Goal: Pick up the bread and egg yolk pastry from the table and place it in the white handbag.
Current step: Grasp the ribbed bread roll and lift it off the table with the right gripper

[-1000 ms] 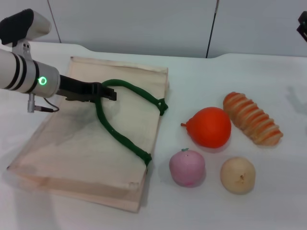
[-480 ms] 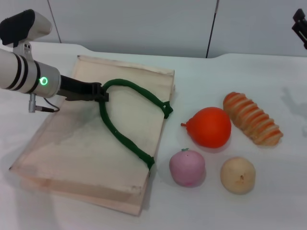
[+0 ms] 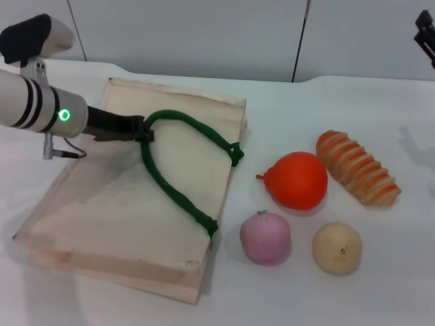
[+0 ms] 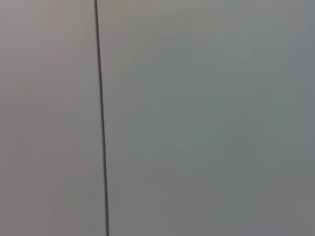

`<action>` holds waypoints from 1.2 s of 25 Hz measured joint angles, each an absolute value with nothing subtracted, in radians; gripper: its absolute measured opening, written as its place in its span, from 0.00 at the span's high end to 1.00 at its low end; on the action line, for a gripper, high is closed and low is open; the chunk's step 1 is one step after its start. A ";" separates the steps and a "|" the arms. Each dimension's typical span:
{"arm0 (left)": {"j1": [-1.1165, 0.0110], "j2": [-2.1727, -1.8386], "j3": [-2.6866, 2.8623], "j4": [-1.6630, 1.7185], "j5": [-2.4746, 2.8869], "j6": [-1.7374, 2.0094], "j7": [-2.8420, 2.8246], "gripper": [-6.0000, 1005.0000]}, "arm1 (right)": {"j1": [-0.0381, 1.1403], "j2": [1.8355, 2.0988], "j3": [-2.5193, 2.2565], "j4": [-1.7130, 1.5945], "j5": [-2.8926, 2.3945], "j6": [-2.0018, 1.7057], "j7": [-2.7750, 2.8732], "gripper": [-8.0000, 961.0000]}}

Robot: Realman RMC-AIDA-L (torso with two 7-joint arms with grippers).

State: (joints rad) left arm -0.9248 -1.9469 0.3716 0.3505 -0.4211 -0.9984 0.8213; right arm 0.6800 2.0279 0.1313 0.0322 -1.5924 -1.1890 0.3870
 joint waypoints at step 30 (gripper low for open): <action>-0.731 -1.889 0.365 0.390 -1.107 -1.427 1.243 0.87 | 0.719 2.039 -0.175 -0.571 -2.320 -1.415 1.339 0.11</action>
State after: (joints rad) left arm -0.7313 -1.8892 0.3645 0.3903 -1.1067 -1.4266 1.2426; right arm 0.7190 2.0390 -0.1754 -0.5713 -2.3197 -1.4152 1.3394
